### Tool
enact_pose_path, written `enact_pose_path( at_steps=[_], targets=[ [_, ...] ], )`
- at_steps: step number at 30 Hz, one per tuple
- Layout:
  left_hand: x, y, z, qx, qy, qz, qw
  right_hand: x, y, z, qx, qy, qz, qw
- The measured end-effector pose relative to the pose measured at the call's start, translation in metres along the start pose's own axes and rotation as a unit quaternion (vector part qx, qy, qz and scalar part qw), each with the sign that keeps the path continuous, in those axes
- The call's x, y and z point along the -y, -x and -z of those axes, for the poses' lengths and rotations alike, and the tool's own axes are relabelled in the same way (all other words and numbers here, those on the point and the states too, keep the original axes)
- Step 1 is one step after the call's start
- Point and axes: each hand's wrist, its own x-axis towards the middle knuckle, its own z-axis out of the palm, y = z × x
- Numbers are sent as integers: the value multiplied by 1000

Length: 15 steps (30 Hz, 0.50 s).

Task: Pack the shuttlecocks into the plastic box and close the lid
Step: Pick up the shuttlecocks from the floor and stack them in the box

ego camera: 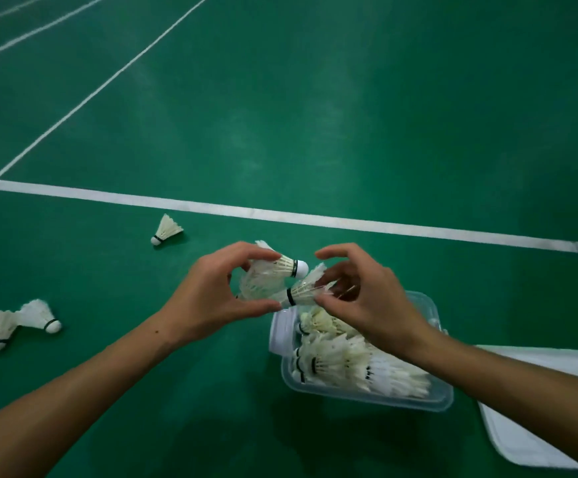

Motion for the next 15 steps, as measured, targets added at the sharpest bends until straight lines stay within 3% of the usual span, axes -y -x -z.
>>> enact_pose_path(
  at_steps=[8, 15],
  targets=[
    [-27, -20, -60, 12, 14, -11, 1000, -41, 47, 38, -104, -57, -91, 989],
    [-6, -9, -61, -28, -18, 28, 999, -73, 47, 6, -64, -8, -125, 990]
  ],
)
